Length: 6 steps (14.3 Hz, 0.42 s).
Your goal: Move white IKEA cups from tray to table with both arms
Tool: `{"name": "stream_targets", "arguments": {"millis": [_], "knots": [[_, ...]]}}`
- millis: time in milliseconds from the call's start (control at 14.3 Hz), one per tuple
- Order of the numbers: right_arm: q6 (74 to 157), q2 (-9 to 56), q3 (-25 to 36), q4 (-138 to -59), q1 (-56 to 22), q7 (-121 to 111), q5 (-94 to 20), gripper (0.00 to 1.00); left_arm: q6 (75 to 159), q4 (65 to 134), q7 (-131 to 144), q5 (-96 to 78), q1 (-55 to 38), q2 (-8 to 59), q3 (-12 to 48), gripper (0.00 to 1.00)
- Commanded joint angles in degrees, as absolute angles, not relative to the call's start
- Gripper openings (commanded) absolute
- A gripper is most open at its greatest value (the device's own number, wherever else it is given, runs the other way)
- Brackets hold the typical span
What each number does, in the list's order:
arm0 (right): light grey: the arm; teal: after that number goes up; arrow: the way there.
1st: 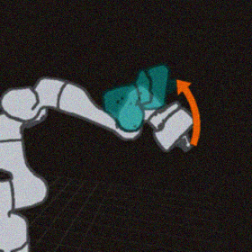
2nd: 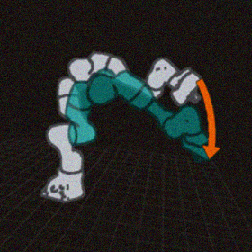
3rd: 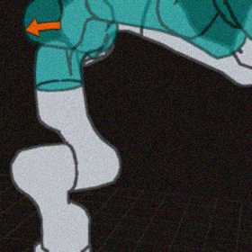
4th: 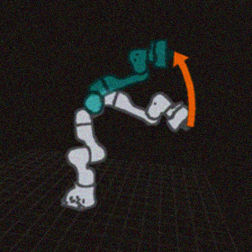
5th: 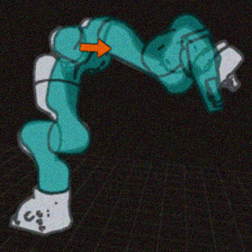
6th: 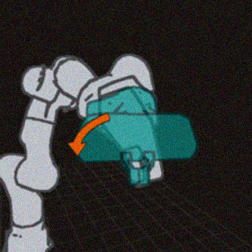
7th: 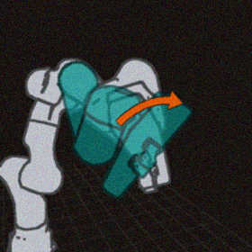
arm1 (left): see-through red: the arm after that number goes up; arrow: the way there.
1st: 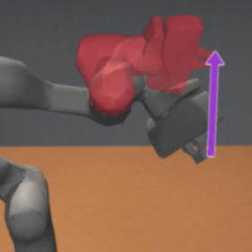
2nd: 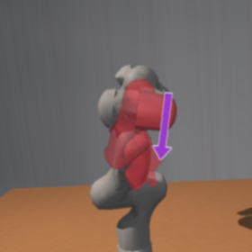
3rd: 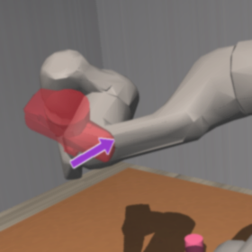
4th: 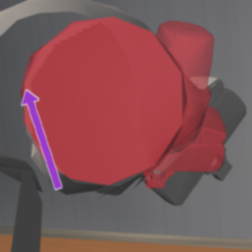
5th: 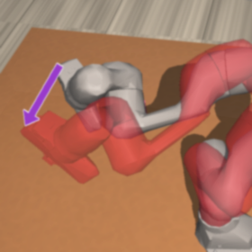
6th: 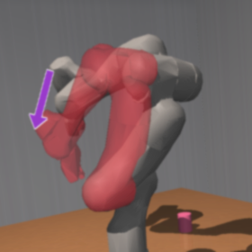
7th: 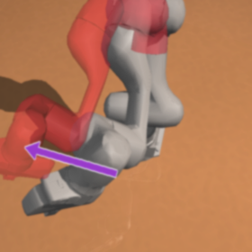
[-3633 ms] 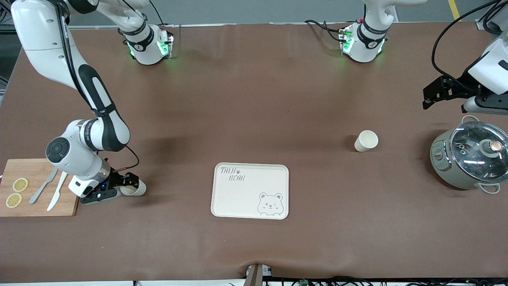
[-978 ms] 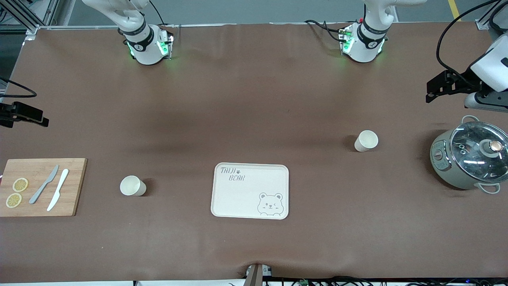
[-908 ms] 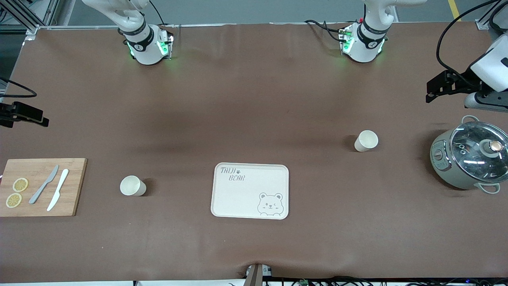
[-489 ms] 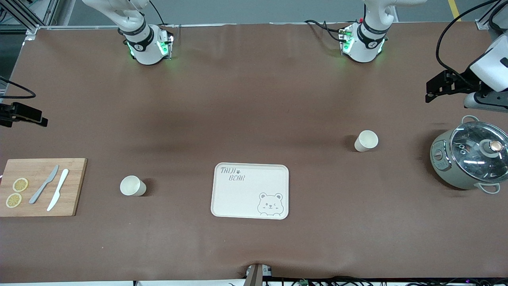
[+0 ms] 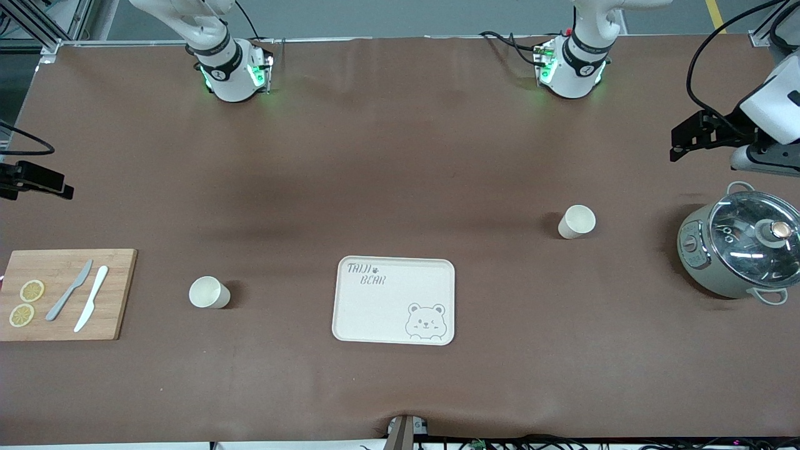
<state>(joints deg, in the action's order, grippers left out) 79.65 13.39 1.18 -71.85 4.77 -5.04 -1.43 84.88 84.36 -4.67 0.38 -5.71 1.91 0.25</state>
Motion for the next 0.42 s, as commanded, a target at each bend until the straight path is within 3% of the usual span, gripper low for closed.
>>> {"name": "stream_targets", "arguments": {"millis": [0, 349], "knots": [[79.54, 12.13, 0.18, -73.04, 5.71, -4.48, -0.97, 1.00, 83.85, 83.85, -5.10, 0.09, -5.45, 1.49, 0.26, 1.00], [79.63, 12.13, 0.09, -73.12, 5.45, -4.39, -1.05, 1.00, 83.85, 83.85, -5.10, 0.09, -5.45, 1.49, 0.26, 1.00]]}}
